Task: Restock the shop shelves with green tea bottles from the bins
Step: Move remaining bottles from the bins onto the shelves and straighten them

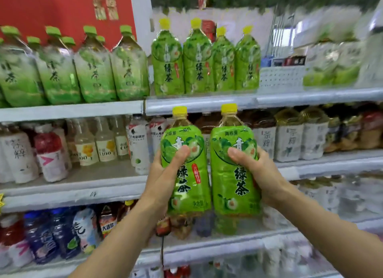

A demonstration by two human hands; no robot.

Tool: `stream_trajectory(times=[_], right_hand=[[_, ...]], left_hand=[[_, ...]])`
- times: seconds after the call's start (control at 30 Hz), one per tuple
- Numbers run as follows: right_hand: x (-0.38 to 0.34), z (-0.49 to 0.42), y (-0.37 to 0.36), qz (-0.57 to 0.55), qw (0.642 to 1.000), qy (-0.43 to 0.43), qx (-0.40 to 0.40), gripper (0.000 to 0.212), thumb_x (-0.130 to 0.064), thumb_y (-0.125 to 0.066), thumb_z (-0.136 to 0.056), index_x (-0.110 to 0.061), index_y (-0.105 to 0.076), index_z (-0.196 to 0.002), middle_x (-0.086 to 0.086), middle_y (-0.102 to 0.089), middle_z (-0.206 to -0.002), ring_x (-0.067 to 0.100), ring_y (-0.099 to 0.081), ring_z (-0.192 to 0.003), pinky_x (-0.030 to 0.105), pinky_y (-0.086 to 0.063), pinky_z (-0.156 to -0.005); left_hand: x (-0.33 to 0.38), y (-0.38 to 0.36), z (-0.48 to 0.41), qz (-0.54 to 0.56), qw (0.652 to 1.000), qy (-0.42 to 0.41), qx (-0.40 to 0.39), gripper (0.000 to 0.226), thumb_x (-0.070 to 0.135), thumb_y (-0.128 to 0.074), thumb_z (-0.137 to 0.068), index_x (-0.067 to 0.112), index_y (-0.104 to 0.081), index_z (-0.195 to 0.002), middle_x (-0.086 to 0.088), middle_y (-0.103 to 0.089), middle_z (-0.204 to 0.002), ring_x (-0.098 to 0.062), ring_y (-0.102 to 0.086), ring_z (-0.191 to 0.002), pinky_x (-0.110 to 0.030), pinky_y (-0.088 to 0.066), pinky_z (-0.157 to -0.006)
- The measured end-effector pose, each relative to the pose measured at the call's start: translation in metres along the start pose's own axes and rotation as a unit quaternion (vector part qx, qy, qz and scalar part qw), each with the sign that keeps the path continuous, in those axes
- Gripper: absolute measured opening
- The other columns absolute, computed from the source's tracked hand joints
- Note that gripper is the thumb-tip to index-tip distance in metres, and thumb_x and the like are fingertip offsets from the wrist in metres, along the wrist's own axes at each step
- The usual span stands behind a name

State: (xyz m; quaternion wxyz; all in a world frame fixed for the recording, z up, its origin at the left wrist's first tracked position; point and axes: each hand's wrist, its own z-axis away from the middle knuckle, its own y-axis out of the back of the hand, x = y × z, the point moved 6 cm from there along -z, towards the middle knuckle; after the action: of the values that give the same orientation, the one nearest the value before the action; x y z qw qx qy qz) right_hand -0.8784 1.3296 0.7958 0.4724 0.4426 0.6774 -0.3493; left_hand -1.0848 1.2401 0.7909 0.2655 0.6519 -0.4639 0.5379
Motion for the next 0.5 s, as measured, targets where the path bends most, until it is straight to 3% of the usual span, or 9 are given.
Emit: stream_trajectory(times=[0.07, 0.17, 0.3, 0.4, 0.5], right_hand=[[-0.022, -0.016, 0.018, 0.003, 1.0, 0.026, -0.002, 0.114, -0.068, -0.091, -0.037, -0.019, -0.053, -0.133, 0.009, -0.071, -0.119, 0.032, -0.068, -0.108, 0.057, -0.051, -0.097], [-0.051, -0.039, 0.042, 0.0, 0.998, 0.063, -0.016, 0.09, -0.064, -0.09, -0.044, -0.022, -0.06, -0.118, 0.004, -0.076, -0.104, 0.026, -0.074, -0.096, 0.046, -0.059, -0.081], [-0.086, -0.072, 0.075, -0.014, 0.996, 0.091, -0.012, 0.072, -0.051, -0.085, -0.056, -0.014, -0.064, -0.114, 0.009, -0.077, -0.1, 0.025, -0.075, -0.088, 0.036, -0.061, -0.067], [-0.115, -0.102, 0.098, -0.016, 0.992, 0.122, -0.012, 0.067, -0.046, -0.081, -0.065, -0.01, -0.064, -0.119, 0.011, -0.076, -0.103, 0.026, -0.075, -0.091, 0.037, -0.061, -0.069], [-0.147, -0.132, 0.119, -0.015, 0.987, 0.163, -0.004, 0.075, -0.047, -0.083, -0.063, -0.009, -0.06, -0.124, 0.011, -0.074, -0.108, 0.025, -0.074, -0.093, 0.04, -0.061, -0.073]], left_hand=[[0.016, -0.023, -0.012, -0.001, 1.0, -0.02, 0.004, 0.1, 0.09, -0.076, -0.036, 0.044, -0.055, -0.122, 0.016, -0.069, -0.119, -0.01, -0.067, -0.109, -0.04, -0.055, -0.091], [0.033, -0.057, -0.031, 0.017, 0.999, -0.034, 0.006, 0.108, 0.086, -0.079, -0.038, 0.039, -0.054, -0.132, 0.005, -0.068, -0.127, -0.021, -0.065, -0.117, -0.053, -0.05, -0.101], [0.058, -0.098, -0.054, 0.022, 0.997, -0.07, 0.01, 0.076, 0.08, -0.078, -0.045, 0.046, -0.062, -0.111, 0.012, -0.073, -0.112, -0.011, -0.067, -0.108, -0.046, -0.052, -0.097], [0.071, -0.123, -0.073, 0.023, 0.995, -0.093, 0.025, 0.112, 0.082, -0.079, -0.041, 0.031, -0.052, -0.137, 0.0, -0.067, -0.129, -0.02, -0.065, -0.117, -0.047, -0.053, -0.098], [0.082, -0.148, -0.089, 0.029, 0.994, -0.104, 0.029, 0.129, 0.086, -0.079, -0.035, 0.037, -0.04, -0.147, -0.004, -0.056, -0.144, -0.03, -0.055, -0.129, -0.06, -0.044, -0.105]])
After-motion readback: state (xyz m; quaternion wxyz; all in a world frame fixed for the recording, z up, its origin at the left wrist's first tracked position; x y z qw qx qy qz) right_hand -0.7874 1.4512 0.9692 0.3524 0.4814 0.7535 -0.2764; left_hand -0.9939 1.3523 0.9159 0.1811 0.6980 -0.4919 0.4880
